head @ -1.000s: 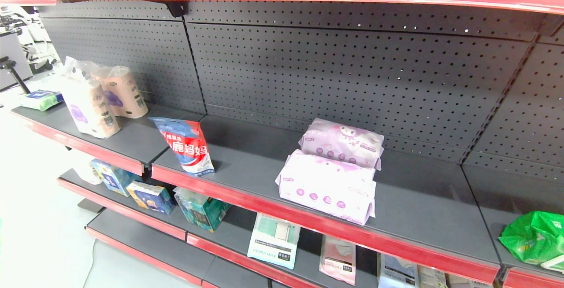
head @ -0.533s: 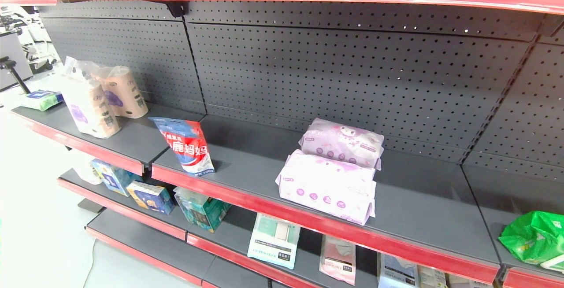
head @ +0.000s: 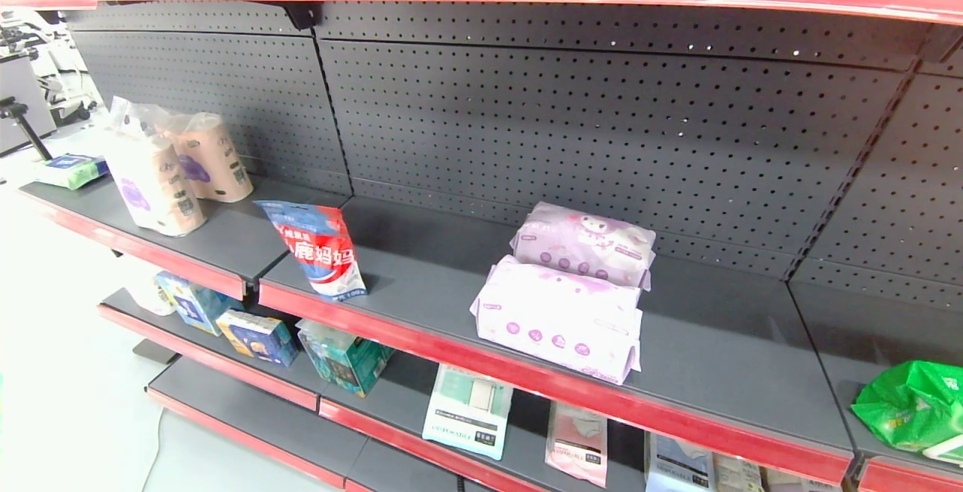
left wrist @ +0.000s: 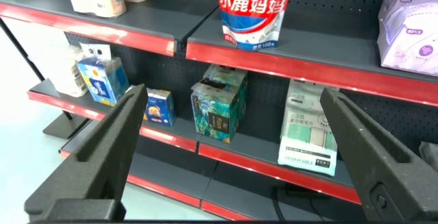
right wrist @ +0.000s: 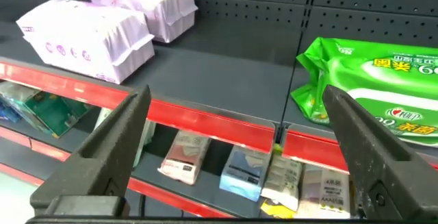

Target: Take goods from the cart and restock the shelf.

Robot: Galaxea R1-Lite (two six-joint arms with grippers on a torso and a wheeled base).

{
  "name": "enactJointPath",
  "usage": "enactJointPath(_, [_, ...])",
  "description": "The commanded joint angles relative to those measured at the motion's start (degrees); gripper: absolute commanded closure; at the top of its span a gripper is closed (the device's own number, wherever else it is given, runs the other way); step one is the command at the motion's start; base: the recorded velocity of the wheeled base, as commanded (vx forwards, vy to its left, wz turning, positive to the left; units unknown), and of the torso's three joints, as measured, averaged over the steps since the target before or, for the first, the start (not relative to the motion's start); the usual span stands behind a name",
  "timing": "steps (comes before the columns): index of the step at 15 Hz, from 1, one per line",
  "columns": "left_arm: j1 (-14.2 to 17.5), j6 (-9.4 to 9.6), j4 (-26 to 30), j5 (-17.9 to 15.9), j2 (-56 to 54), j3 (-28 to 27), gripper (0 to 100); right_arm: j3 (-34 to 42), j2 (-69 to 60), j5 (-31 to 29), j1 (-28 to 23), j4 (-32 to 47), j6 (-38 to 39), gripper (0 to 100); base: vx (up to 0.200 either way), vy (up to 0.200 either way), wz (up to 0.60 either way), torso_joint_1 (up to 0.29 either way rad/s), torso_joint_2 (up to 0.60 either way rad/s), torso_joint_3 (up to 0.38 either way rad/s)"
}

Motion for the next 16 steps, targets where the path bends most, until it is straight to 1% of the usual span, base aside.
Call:
enactJointPath(1, [0.0,0.0,0.0,0.0,0.0,0.0,0,0.0,0.0,0.0,0.0,-0.1,0.3,0,0.0,0.0,0.0,0.0,0.0,0.0])
enactJointPath(7, [0.0,0.0,0.0,0.0,0.0,0.0,0,0.0,0.0,-0.1,0.0,-0.1,0.5,0,0.0,0.0,0.0,0.0,0.0,0.0])
enactJointPath(16, [0.0,0.08,0.0,0.0,0.0,0.0,0,0.0,0.0,-0.1,0.0,-0.1,0.3,0,0.0,0.0,-0.6,0.004,0.0,0.001])
